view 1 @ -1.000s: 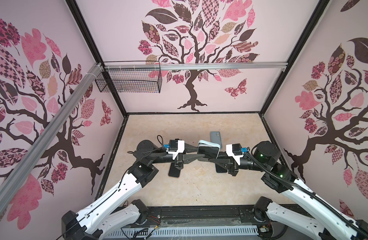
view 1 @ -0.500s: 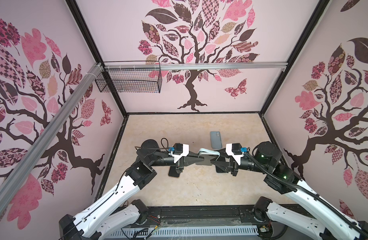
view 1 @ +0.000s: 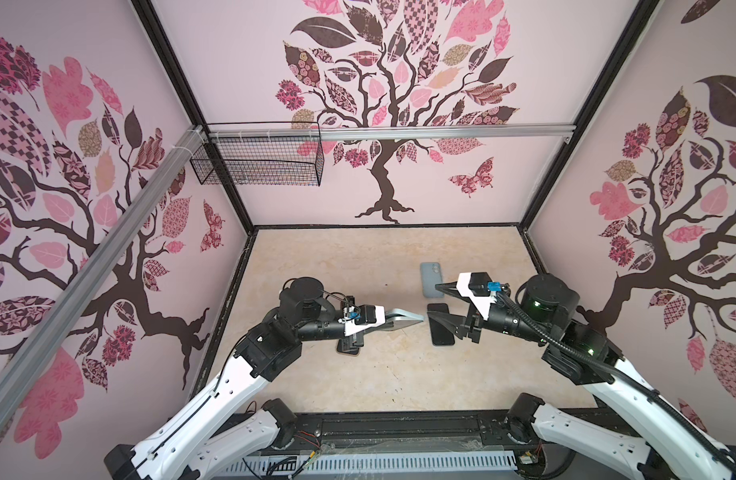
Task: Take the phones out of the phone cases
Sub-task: 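Hold the phone with the left gripper while the right gripper pulls the case off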
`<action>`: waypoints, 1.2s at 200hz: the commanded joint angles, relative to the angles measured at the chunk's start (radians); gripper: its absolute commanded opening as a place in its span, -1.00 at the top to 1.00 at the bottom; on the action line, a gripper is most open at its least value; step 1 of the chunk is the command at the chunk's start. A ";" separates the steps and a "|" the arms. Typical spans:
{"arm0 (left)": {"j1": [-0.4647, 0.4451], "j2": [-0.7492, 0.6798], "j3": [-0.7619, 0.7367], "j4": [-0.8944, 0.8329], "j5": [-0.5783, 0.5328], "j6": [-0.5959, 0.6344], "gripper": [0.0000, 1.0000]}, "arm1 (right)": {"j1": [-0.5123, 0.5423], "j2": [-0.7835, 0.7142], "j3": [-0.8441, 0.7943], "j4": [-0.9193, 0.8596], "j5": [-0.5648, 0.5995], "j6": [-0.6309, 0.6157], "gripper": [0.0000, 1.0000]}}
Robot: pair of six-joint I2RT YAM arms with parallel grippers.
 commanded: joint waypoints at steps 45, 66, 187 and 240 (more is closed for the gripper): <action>-0.057 0.019 0.047 -0.082 -0.097 0.149 1.00 | 0.025 0.076 0.053 -0.043 -0.081 0.029 -0.12; -0.059 0.018 0.044 -0.082 -0.104 0.156 1.00 | 0.081 0.095 0.055 -0.046 -0.053 0.021 -0.11; -0.066 0.006 0.033 -0.082 -0.090 0.162 1.00 | 0.163 0.180 0.035 -0.005 0.044 0.063 -0.11; -0.065 -0.018 0.025 -0.065 -0.086 0.143 1.00 | 0.164 0.173 0.017 -0.048 0.190 0.059 -0.07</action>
